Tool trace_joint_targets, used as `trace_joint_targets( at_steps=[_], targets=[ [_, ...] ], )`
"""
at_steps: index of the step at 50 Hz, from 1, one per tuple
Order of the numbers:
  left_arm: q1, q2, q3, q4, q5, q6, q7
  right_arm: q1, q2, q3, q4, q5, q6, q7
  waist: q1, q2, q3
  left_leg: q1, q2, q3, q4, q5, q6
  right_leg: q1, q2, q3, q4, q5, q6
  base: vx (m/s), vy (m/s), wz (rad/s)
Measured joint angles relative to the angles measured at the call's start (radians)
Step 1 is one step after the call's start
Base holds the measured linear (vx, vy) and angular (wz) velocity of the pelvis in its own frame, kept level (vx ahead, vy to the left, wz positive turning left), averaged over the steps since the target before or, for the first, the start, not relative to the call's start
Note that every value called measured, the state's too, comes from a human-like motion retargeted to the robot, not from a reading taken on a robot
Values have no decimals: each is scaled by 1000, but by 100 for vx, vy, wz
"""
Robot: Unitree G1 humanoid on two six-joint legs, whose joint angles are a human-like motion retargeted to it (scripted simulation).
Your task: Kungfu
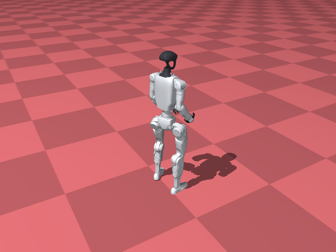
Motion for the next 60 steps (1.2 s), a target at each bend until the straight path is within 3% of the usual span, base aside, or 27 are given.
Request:
trace_joint_targets(
  at_steps=[6, 10, 14, 17, 21, 24, 30, 33, 38, 43, 47, 53, 57, 60],
  targets=[
    [11, -41, 45, 63, -32, -27, -77, -15, -17, -56, 28, 63, 48, 102, -15, 25, 4, 63, -56, 51, 27, -72, 9, 9, 2, -92, -11, -4, -5, -13, -3, 95],
    [54, -3, 91, 96, -34, -25, -121, -7, -42, -65, 42, 50, 19, 100, 2, 33, -5, 143, -81, 156, -62, -164, 111, 8, 11, -112, -14, -9, -10, -1, 2, 36],
    [82, 50, 144, 145, -61, -17, -175, -3, -65, -63, 91, -43, -43, 64, 20, 38, 14, 169, -102, 67, -112, -145, 92, 12, 35, -107, -5, -26, -7, 0, 1, 13],
    [98, 85, 158, 189, -62, 14, -192, 10, -82, -64, 133, -170, -106, -24, 23, 31, 25, 167, -80, 99, -113, -136, 66, 15, 38, -104, 0, -36, -9, 2, 4, 44],
    [112, 102, 143, 255, 31, 77, -210, 60, -118, -68, 175, -396, -208, -180, 18, 38, 29, 180, -101, 71, -137, -122, 116, 29, 38, -130, 1, -37, -13, 13, 13, 64],
    [127, 95, 126, 298, 137, 127, -169, 104, -144, -53, 197, -534, -236, -236, 39, 40, 32, 194, -109, 63, -159, -115, 118, 41, 35, -126, 3, -33, -11, 14, 14, 12],
    [155, 25, 155, 355, 230, 207, 47, 159, -127, -55, 193, -590, -252, -276, 48, 33, 20, 219, -129, 63, -190, -123, 133, 68, 17, -185, -6, -31, 0, 17, 10, 33],
    [153, -3, 190, 390, 192, 192, -14, 160, -123, -53, 181, -615, -286, -277, 55, 32, 4, 229, -139, 66, -204, -126, 136, 72, 5, -199, -5, -28, 13, 20, 8, 5],
    [145, 16, 191, 419, 181, 235, -135, 137, -132, -28, 193, -793, -262, -211, 50, 26, -33, 234, -157, 61, -218, -136, 145, 76, -12, -233, 0, -27, 34, 25, 1, 15],
    [127, 17, 235, 458, 257, 288, -57, 99, -109, -48, 241, -937, -276, -205, 59, 19, -50, 235, -162, 57, -217, -150, 153, 67, -30, -252, 38, -31, 65, 14, 5, 3],
    [102, -11, 311, 540, 249, 319, 23, 64, -73, -116, 308, -869, -273, -254, 53, 29, -42, 252, -156, 71, -225, -161, 155, 42, -30, -217, 104, -15, 103, 6, 11, -16],
    [117, 15, 367, 601, 125, 336, -68, 26, -10, -233, 414, -601, -265, -403, 16, 48, -55, 259, -127, 75, -230, -168, 145, -22, -17, -131, 195, 14, 105, 7, 3, 1],
    [124, 41, 392, 623, 151, 369, -78, 26, -4, -301, 483, -499, -276, -504, 16, 44, -57, 270, -124, 78, -229, -174, 143, -36, -67, -123, 147, 56, 88, 7, -3, 7],
    [132, 53, 407, 628, 168, 389, -86, 26, -16, -326, 560, -477, -281, -572, 11, 41, -54, 281, -123, 71, -227, -181, 145, -30, -128, -173, 72, 157, 74, 6, -8, 15]
  ],
)
